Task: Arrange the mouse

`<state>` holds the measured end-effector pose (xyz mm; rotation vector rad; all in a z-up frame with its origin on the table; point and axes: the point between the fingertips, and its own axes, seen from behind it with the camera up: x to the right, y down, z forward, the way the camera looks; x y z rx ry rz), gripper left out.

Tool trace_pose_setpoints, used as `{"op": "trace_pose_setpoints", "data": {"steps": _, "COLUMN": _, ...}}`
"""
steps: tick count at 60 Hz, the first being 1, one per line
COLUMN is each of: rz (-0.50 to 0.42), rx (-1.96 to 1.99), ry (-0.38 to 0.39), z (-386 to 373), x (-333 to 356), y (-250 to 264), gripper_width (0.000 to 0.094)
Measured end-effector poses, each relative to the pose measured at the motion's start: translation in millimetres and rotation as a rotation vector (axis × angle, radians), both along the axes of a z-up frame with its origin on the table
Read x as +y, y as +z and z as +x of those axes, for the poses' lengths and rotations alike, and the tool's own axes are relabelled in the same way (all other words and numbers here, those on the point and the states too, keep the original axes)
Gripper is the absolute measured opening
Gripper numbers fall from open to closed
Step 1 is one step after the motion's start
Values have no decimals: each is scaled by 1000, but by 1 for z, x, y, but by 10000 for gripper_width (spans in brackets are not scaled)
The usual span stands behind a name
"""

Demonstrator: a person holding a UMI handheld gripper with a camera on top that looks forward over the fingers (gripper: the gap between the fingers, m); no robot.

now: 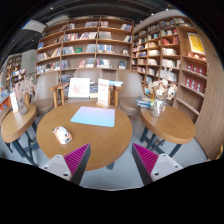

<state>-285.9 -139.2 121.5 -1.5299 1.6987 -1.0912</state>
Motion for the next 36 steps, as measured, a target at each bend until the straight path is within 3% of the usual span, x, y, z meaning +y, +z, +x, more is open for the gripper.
{"op": "trace_pose_setpoints", "data": {"steps": 36, "rz": 41, "rx": 69, "ry": 192, "z": 41, "x": 160, "y": -60, "gripper_width": 856}}
